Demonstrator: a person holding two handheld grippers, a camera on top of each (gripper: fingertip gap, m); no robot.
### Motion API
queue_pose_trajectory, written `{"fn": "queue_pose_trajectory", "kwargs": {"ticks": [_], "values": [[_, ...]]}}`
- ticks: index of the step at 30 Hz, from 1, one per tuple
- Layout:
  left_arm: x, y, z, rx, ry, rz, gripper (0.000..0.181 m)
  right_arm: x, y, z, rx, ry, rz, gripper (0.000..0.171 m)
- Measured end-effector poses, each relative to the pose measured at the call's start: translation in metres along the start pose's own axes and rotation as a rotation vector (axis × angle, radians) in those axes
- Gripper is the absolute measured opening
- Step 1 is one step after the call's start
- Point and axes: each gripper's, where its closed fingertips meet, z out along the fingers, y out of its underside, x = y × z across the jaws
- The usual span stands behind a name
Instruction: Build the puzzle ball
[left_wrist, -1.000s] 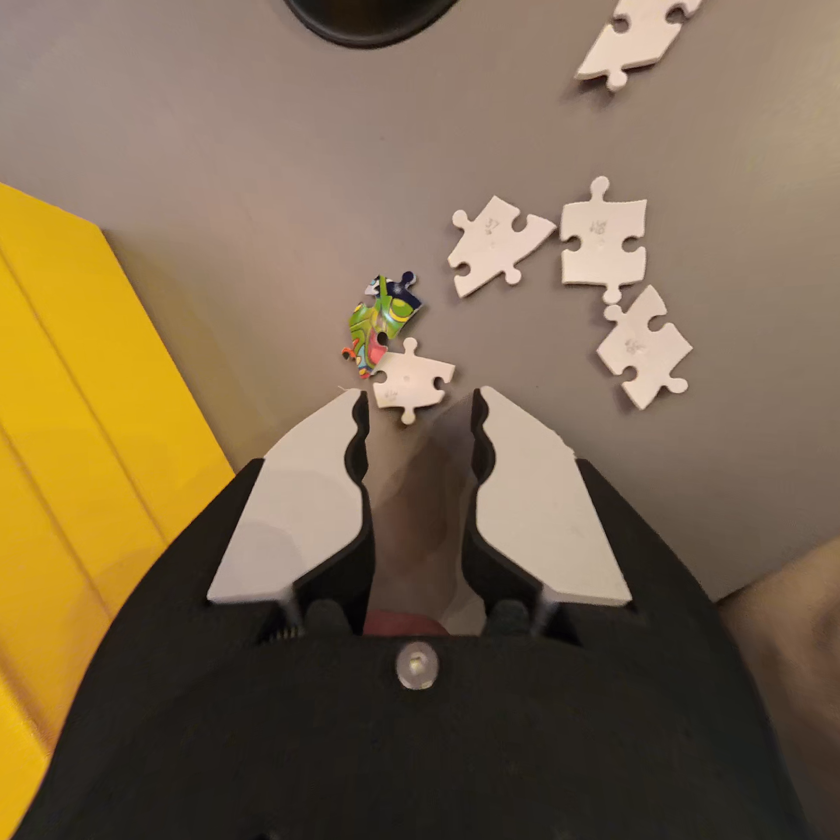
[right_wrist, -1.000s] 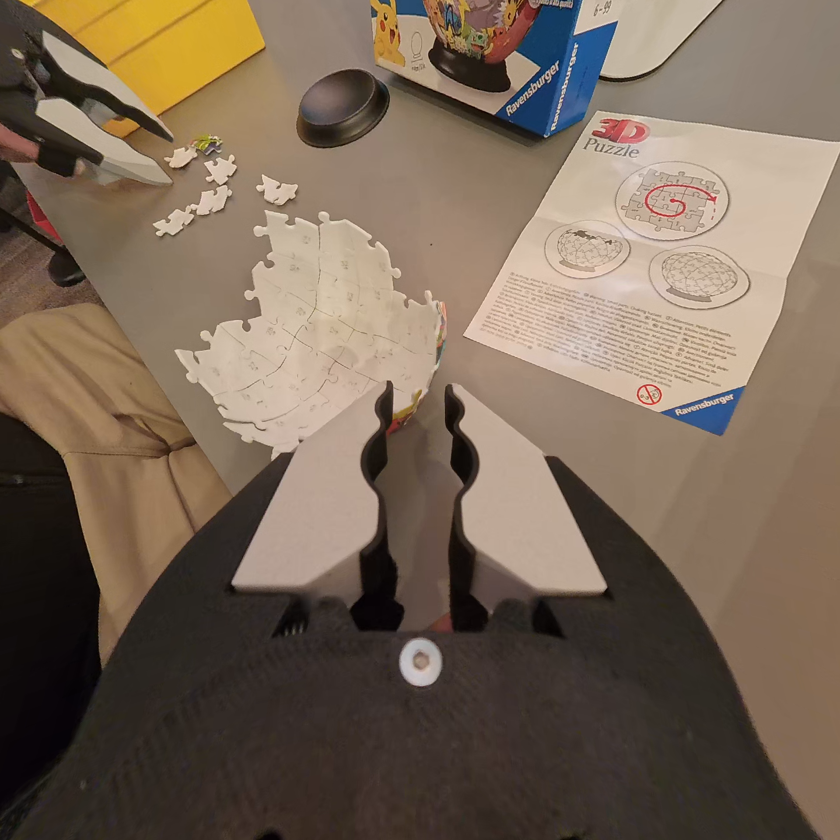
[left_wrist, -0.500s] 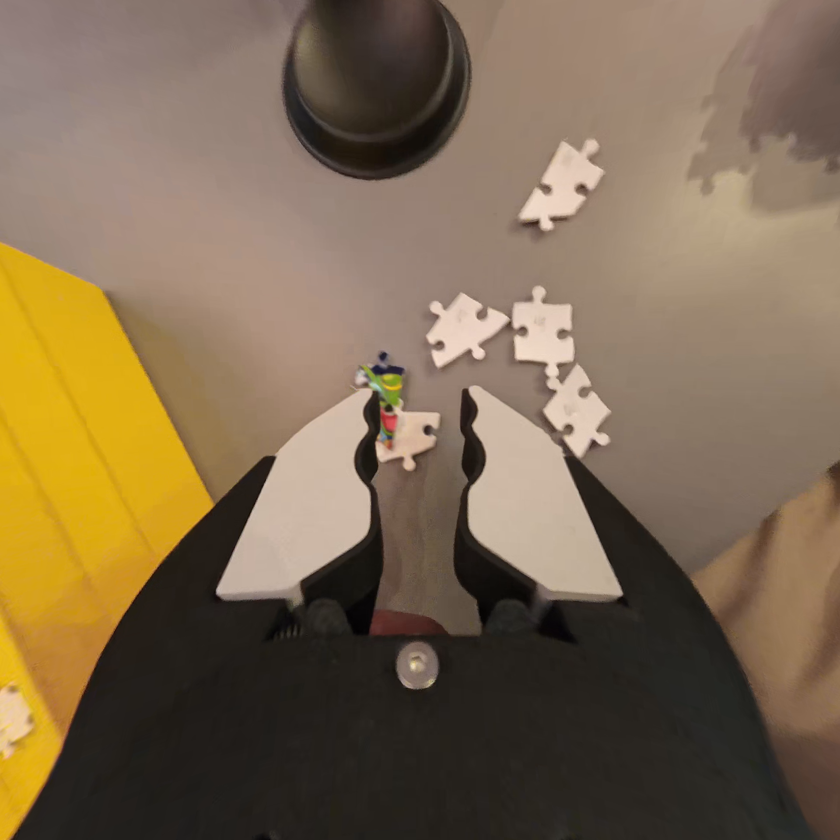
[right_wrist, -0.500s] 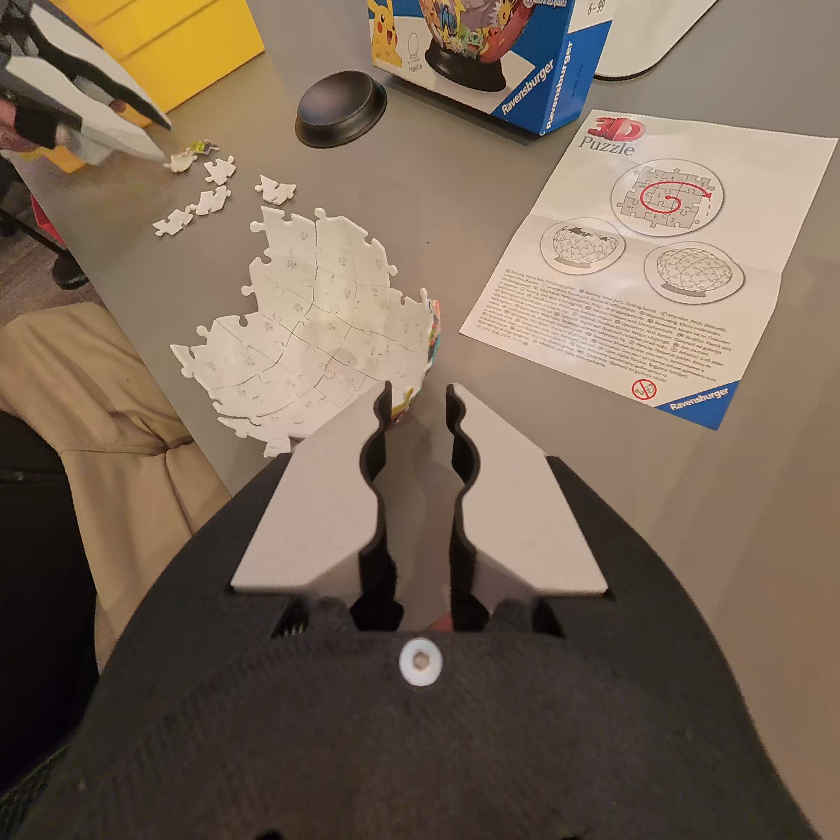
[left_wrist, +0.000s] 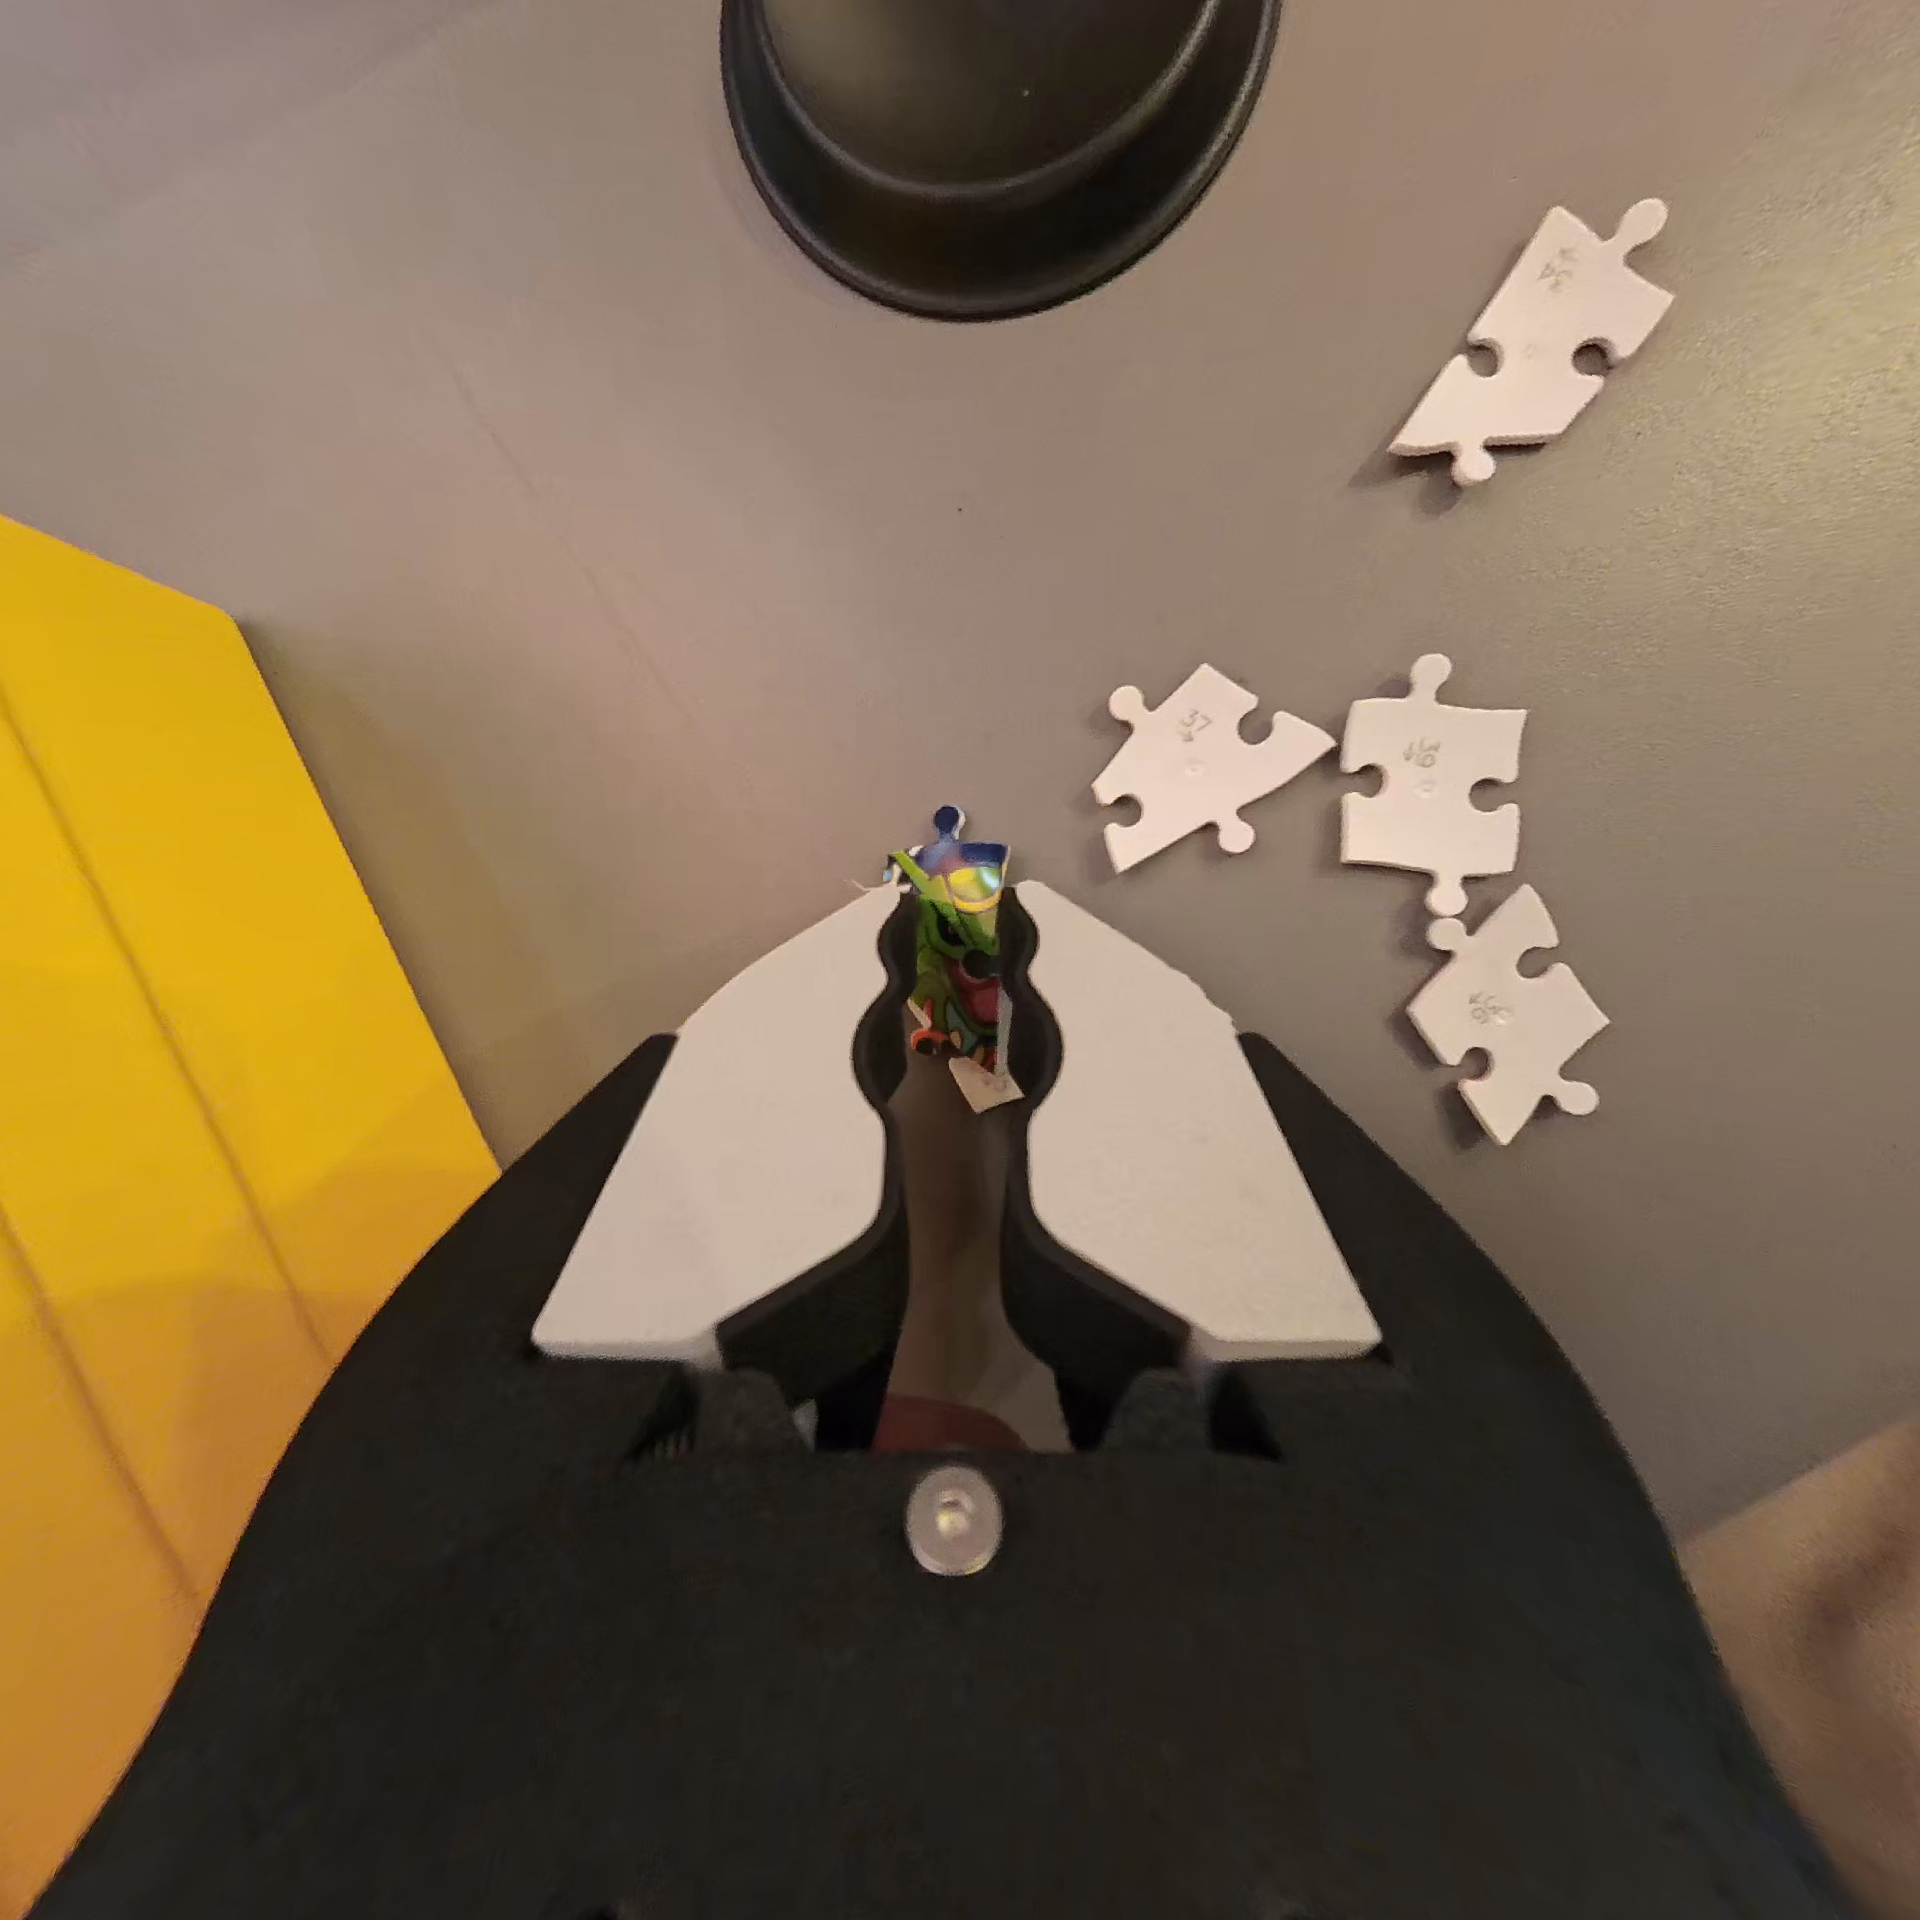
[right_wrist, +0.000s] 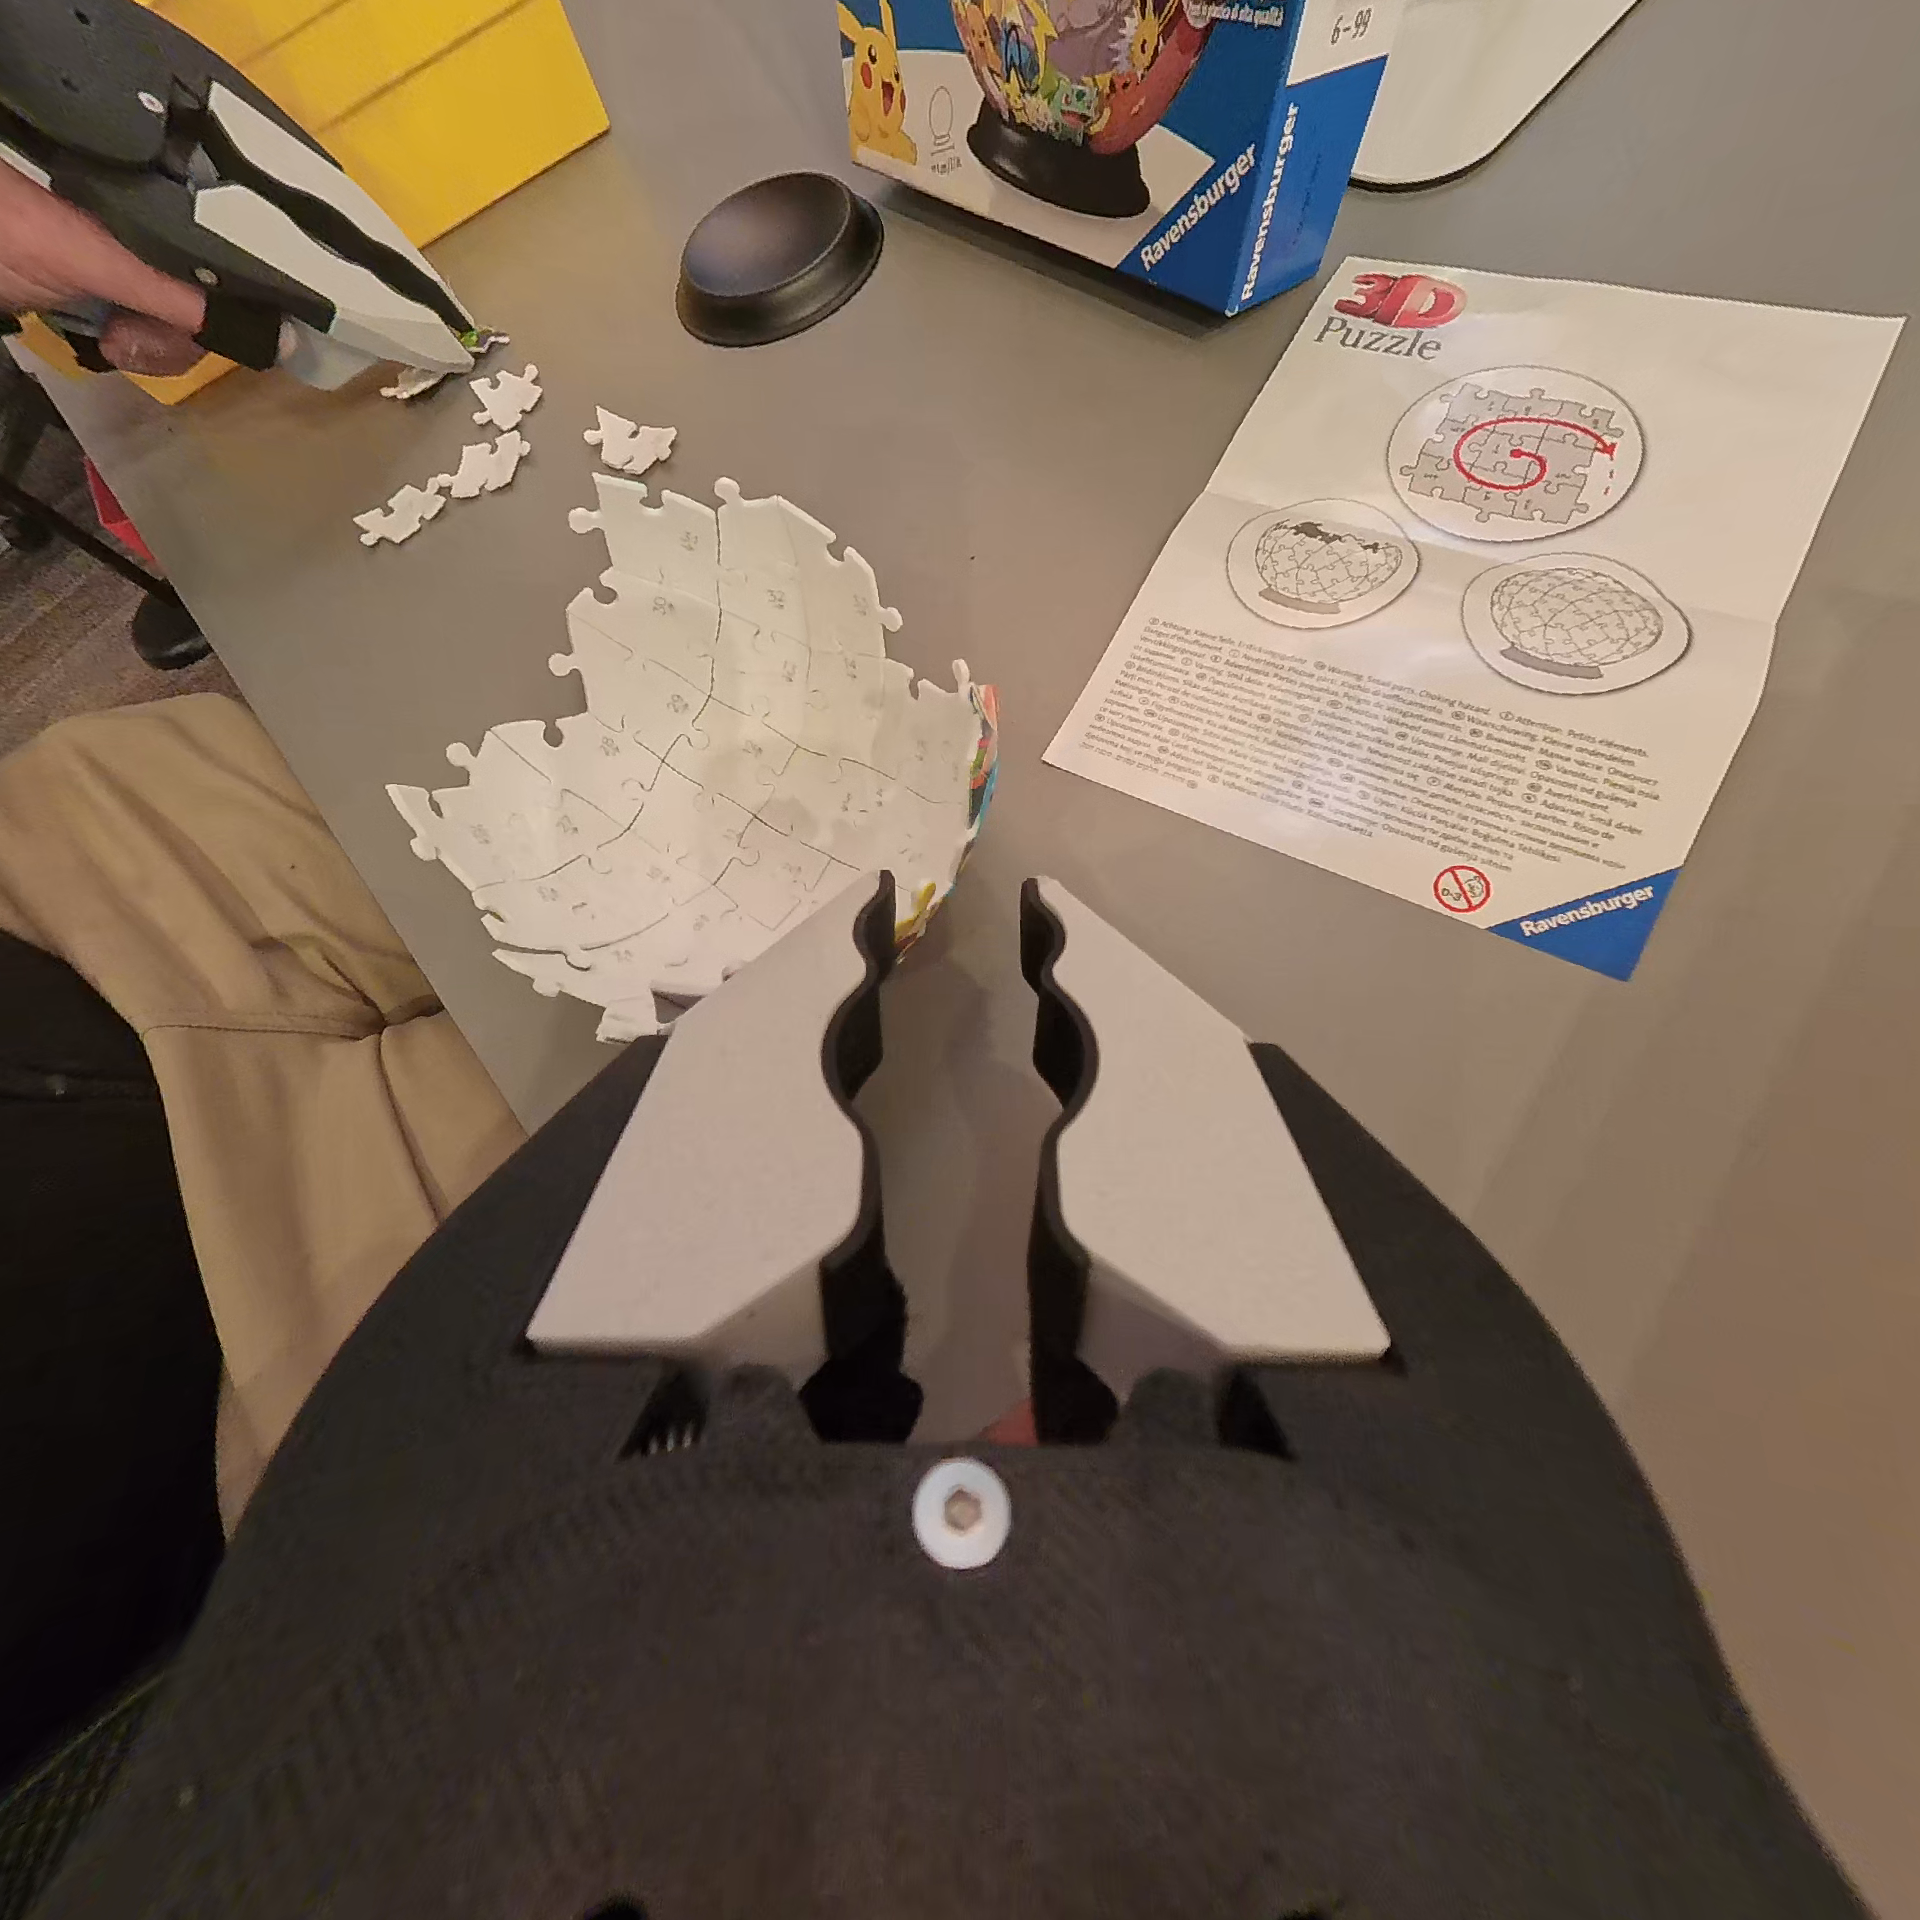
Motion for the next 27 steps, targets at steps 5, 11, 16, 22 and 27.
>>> {"fn": "queue_pose_trajectory", "kwargs": {"ticks": [5, 11, 16, 22, 27], "values": [[0.027, -0.028, -0.016, 0.133, 0.177, -0.068, 0.014, -0.001, -0.001, -0.001, 0.005, 0.0, -0.003, 0.022], [0.081, -0.048, -0.015, 0.156, 0.356, 0.028, 0.019, -0.003, -0.004, 0.0, 0.005, -0.002, -0.011, 0.022], [0.102, -0.045, 0.004, 0.083, 0.274, 0.202, 0.04, -0.004, -0.006, -0.002, 0.009, 0.002, -0.019, 0.022], [0.083, -0.078, 0.008, 0.201, 0.232, 0.119, 0.056, -0.004, -0.009, -0.005, 0.02, 0.001, -0.02, 0.022], [0.078, -0.076, 0.03, 0.139, 0.184, 0.141, 0.036, -0.006, -0.012, -0.006, 0.032, -0.003, -0.027, 0.022]]}}
